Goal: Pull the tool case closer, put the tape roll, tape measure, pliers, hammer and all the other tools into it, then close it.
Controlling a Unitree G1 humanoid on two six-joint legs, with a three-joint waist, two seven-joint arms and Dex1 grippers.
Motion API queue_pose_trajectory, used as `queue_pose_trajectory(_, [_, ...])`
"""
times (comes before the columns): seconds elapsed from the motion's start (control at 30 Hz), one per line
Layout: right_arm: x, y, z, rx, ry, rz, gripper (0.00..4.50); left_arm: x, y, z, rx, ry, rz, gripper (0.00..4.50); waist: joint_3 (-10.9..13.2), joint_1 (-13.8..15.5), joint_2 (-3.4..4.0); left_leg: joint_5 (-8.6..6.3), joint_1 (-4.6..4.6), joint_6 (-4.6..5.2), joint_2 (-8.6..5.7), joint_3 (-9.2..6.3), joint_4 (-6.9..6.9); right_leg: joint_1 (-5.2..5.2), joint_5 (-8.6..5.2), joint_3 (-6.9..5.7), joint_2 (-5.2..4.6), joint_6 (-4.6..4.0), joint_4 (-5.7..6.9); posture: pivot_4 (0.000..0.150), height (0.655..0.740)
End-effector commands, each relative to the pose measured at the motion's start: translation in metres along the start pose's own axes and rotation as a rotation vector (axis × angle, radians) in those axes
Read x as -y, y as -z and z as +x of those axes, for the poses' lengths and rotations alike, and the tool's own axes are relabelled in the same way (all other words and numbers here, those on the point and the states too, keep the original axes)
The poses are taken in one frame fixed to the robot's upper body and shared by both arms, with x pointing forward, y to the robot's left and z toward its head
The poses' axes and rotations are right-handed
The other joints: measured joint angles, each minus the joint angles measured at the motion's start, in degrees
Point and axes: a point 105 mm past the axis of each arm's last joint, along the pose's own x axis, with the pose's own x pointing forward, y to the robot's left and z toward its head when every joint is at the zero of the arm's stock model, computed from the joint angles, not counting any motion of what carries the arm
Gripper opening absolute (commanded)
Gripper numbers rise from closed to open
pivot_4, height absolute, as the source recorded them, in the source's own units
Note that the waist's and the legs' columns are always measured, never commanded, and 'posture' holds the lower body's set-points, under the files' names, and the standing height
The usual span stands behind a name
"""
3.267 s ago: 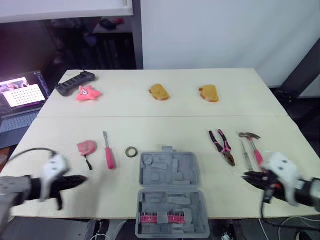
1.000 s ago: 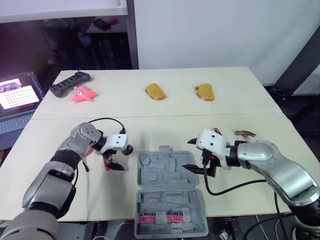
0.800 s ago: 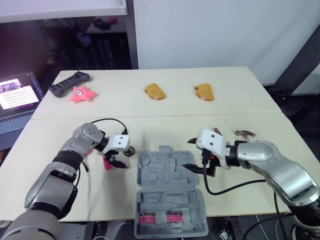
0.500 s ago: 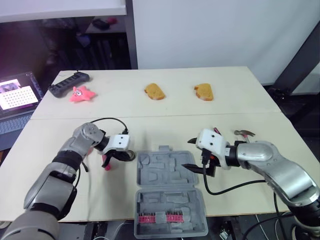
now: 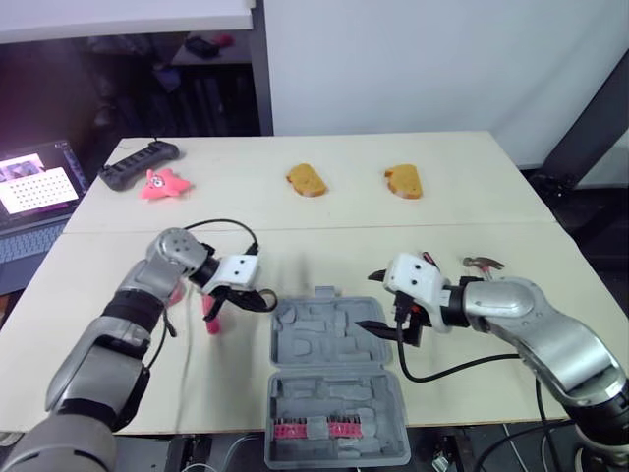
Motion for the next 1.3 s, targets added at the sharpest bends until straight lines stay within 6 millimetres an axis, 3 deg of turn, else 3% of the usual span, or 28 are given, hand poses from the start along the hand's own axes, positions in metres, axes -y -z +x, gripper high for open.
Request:
queue_pose_trajectory(0.03, [0.002,-0.008,-0.002,0.024,0.02,-0.027,4.5,-0.003,-0.007,0.008,-0.004,0.022,0.055,0.06,0.0,-0.03,0.0,0.0,0.0,0.0,-0.01,0.01,0.0,0.0,0.0,0.0,0.0,0.0,0.0,0.15,0.74])
queue_pose_trajectory(0.57, [-0.002,-0.005,-0.006,0.012,0.041,-0.007,4.5,-0.002,-0.005,0.027,-0.005,0.05,0.071,0.06,0.0,0.03,0.0,0.0,-0.01,0.0,0.0,0.0,0.0,-0.04,0.0,0.0,0.03,0.0,0.02,0.15,0.74])
queue_pose_trajectory(1.1, [-0.002,-0.005,-0.007,0.008,0.046,-0.005,4.5,-0.002,-0.004,0.028,-0.029,0.053,0.073,0.06,0.0,-0.09,0.0,0.0,-0.01,0.01,0.0,0.0,0.01,-0.04,0.0,0.0,0.04,0.0,0.03,0.15,0.74])
queue_pose_trajectory(1.2, [-0.001,-0.005,-0.006,0.009,0.047,-0.005,4.5,-0.008,-0.008,0.025,-0.019,0.022,0.084,1.07,0.0,-0.06,0.0,0.0,-0.01,0.01,0.0,0.0,0.01,-0.04,0.0,0.0,0.03,0.0,0.03,0.15,0.74])
queue_pose_trajectory(1.3, [-0.001,-0.005,-0.006,0.012,0.047,-0.005,4.5,-0.013,-0.014,0.021,-0.003,-0.003,0.105,2.63,0.0,-0.04,0.0,0.0,-0.02,0.0,0.0,0.0,0.01,-0.04,0.0,0.0,0.03,0.0,0.03,0.15,0.74])
